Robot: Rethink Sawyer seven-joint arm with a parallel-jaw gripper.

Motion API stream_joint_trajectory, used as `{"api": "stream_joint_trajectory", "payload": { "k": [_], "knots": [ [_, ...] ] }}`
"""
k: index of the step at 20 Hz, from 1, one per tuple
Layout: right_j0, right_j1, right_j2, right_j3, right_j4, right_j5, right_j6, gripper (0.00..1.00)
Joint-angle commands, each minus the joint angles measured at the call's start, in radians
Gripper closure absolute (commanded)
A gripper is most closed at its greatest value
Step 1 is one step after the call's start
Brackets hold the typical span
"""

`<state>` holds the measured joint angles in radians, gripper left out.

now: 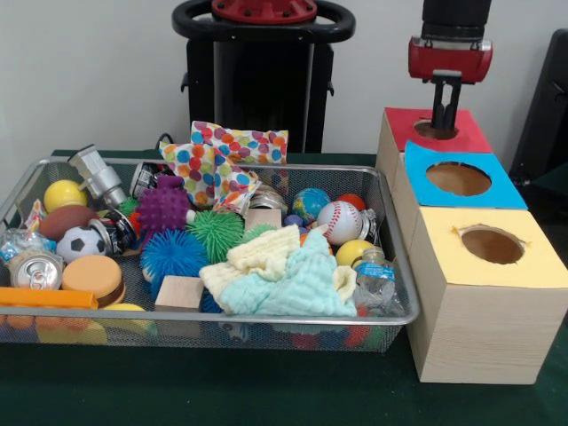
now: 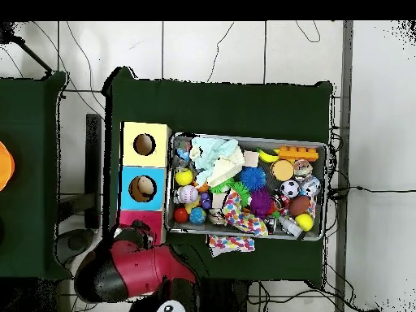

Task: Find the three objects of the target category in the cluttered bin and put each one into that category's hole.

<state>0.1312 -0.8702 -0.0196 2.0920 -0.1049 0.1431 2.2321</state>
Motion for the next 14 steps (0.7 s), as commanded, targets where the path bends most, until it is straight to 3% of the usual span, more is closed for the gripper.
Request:
{"api": "stream_joint_trajectory", "payload": {
  "k": [1,8,14],
  "knots": [
    [-0.101,-0.191,0.134,0.049,0.026,0.198,-0.024,1.0],
    [-0.201,-0.261,0.225,0.099,0.045,0.205,-0.039,1.0],
    [-0.248,-0.202,0.232,0.065,-0.025,0.174,-0.049,1.0]
  ]
}}
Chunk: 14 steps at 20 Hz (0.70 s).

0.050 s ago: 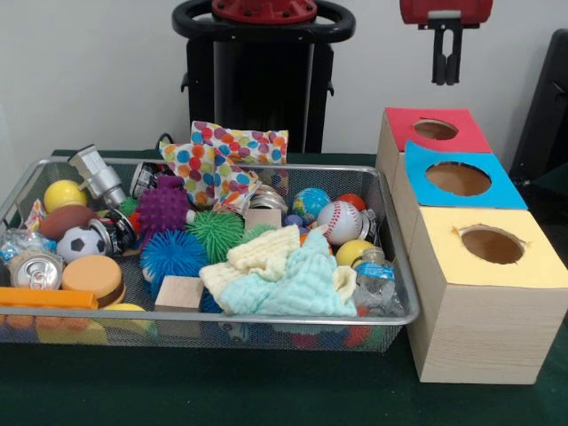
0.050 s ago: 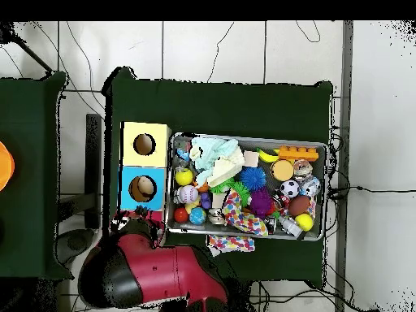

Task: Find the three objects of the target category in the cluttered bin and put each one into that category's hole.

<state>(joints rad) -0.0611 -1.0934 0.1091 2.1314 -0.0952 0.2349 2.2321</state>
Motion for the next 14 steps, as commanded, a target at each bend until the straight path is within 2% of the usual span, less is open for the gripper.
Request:
{"api": "stream_joint_trajectory", "payload": {
  "k": [1,8,14],
  "knots": [
    [-0.059,0.033,0.097,0.018,-0.047,0.078,-0.048,1.0],
    [-0.101,0.111,0.065,-0.036,-0.124,0.068,-0.081,1.0],
    [-0.155,0.191,0.085,-0.058,-0.162,0.03,-0.068,1.0]
  ]
}}
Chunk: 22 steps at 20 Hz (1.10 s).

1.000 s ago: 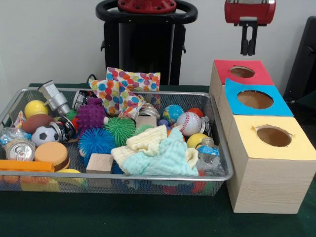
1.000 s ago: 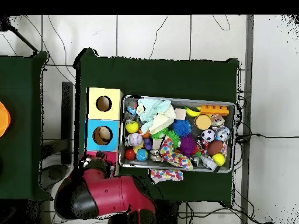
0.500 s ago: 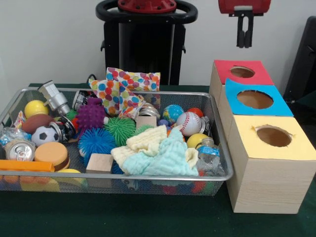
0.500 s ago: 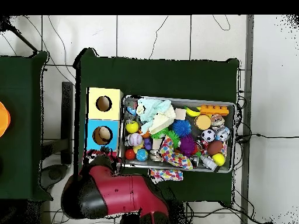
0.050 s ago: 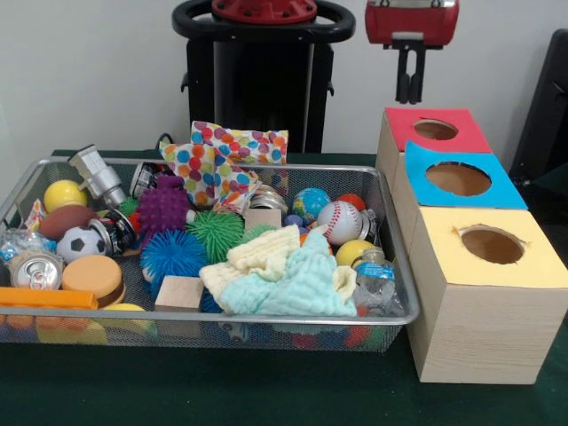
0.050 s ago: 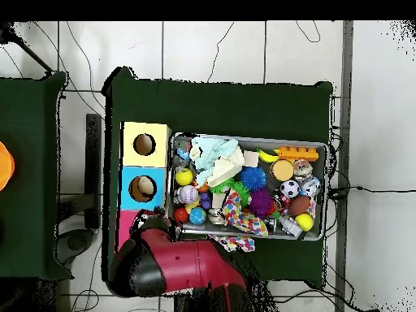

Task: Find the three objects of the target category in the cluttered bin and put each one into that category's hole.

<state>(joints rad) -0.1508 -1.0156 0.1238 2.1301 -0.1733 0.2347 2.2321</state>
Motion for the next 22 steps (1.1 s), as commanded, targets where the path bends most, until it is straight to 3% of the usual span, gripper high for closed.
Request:
{"api": "stream_joint_trajectory", "payload": {
  "k": [1,6,12,17,22],
  "knots": [
    [-0.069,0.122,0.07,-0.06,-0.092,0.02,-0.062,1.0],
    [-0.05,0.116,0.064,-0.056,-0.094,0.019,-0.019,1.0],
    [0.011,0.154,0.007,-0.047,-0.113,-0.052,0.045,1.0],
    [-0.017,0.267,-0.002,-0.036,-0.163,-0.179,0.051,1.0],
    [-0.016,0.336,-0.041,-0.033,-0.183,-0.266,0.079,1.0]
  ]
}}
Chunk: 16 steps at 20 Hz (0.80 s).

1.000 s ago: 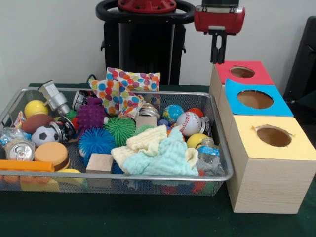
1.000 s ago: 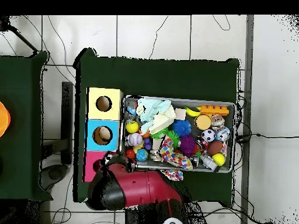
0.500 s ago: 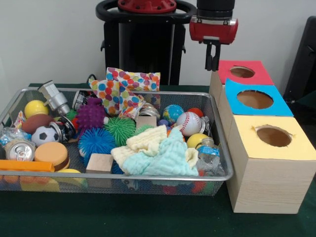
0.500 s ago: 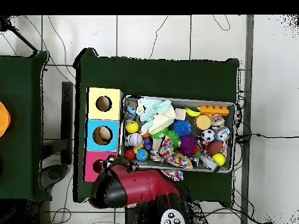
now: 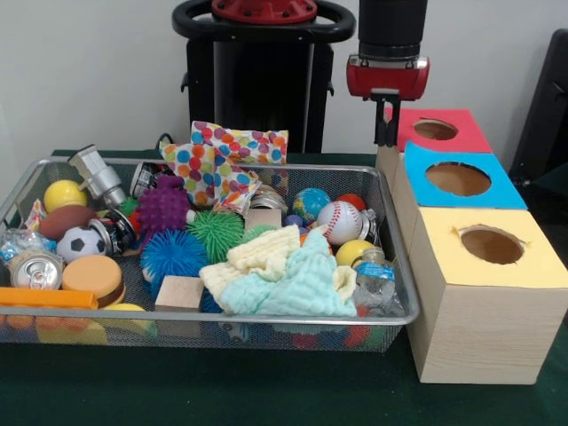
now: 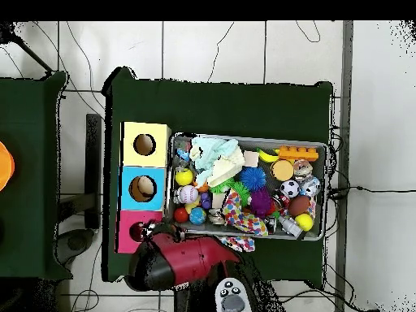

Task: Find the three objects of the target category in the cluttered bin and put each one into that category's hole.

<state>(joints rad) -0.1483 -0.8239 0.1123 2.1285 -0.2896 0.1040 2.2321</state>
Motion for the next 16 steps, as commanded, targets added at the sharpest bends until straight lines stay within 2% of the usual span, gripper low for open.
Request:
{"api": "stream_joint_trajectory", "payload": {
  "k": [1,4,9,16],
  "knots": [
    [-0.023,0.151,-0.03,-0.024,-0.057,-0.142,0.087,1.0],
    [-0.026,0.164,-0.033,-0.018,-0.046,-0.153,0.09,1.0],
    [-0.038,0.145,-0.015,-0.018,-0.038,-0.129,0.07,1.0],
    [-0.019,0.177,-0.032,-0.067,-0.027,-0.137,0.068,1.0]
  ]
}}
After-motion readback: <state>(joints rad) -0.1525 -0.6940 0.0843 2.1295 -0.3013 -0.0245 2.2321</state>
